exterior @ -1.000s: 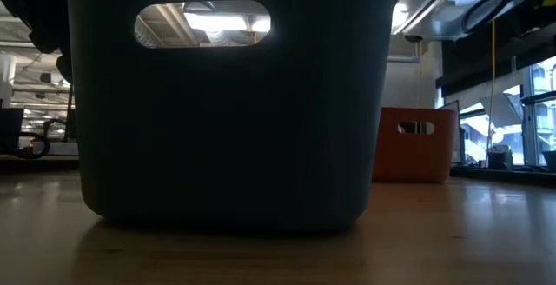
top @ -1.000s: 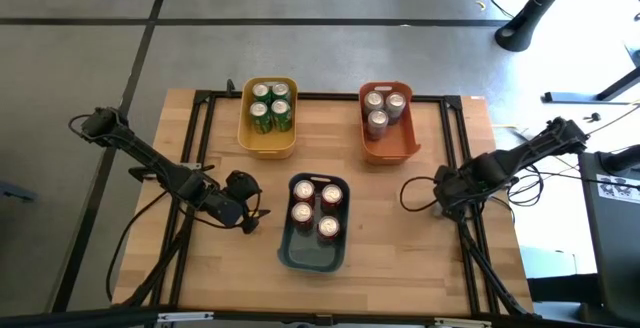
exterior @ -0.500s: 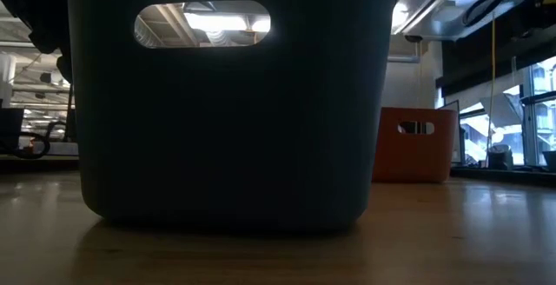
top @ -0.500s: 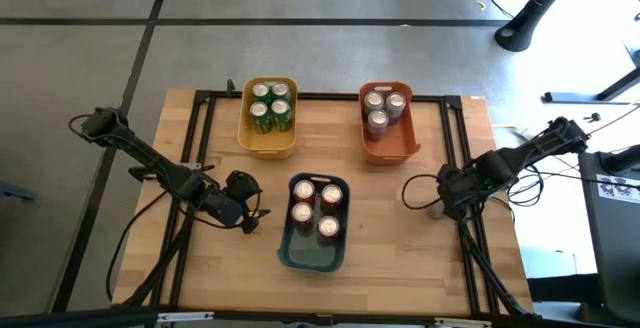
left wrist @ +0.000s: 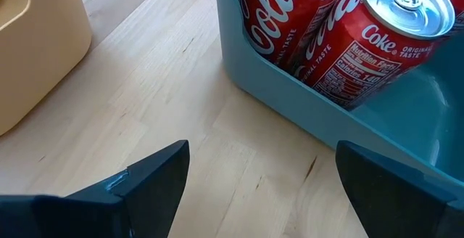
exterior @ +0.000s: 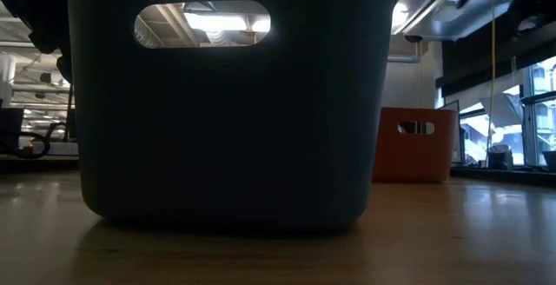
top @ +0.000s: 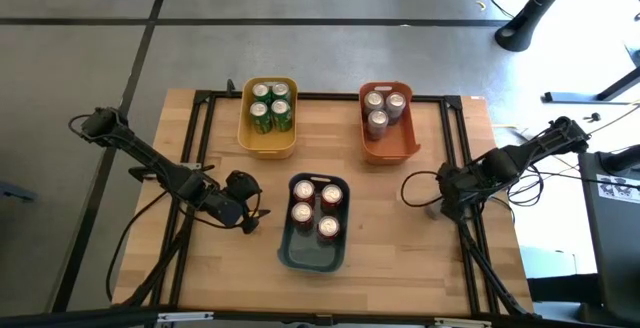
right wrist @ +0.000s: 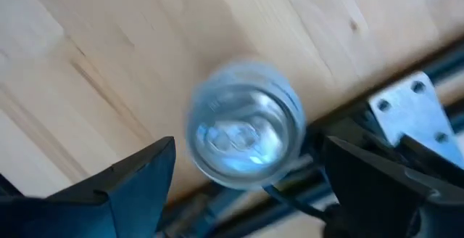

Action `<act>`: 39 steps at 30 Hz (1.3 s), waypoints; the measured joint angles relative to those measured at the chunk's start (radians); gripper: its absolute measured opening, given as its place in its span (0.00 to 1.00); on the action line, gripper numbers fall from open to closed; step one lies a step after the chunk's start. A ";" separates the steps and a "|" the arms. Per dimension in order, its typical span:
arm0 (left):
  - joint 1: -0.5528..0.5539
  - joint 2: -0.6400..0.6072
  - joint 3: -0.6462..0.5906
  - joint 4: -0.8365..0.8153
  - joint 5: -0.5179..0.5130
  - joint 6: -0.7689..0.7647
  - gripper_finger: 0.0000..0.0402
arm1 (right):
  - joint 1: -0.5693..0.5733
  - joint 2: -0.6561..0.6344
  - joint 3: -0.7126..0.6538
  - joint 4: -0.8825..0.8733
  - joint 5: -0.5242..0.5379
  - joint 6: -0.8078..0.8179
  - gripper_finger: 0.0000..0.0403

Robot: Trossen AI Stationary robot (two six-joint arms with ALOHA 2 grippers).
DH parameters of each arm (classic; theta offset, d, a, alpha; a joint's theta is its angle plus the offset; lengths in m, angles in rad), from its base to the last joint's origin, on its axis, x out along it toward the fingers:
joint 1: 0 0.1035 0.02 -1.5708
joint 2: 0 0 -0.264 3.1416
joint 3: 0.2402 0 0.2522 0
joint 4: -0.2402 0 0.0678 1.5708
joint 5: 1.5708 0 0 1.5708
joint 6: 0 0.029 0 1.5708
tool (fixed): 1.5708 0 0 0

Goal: Sort soda cans
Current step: Put the blue-white soda can into the orange bin

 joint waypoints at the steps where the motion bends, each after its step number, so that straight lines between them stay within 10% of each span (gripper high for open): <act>1: 0.000 0.000 0.000 0.000 0.000 0.000 0.83 | 0.000 0.000 0.000 0.016 0.007 0.016 0.86; 39: 0.000 0.000 0.000 0.000 0.000 0.001 0.83 | 0.000 0.150 -0.100 0.155 -0.070 0.232 0.86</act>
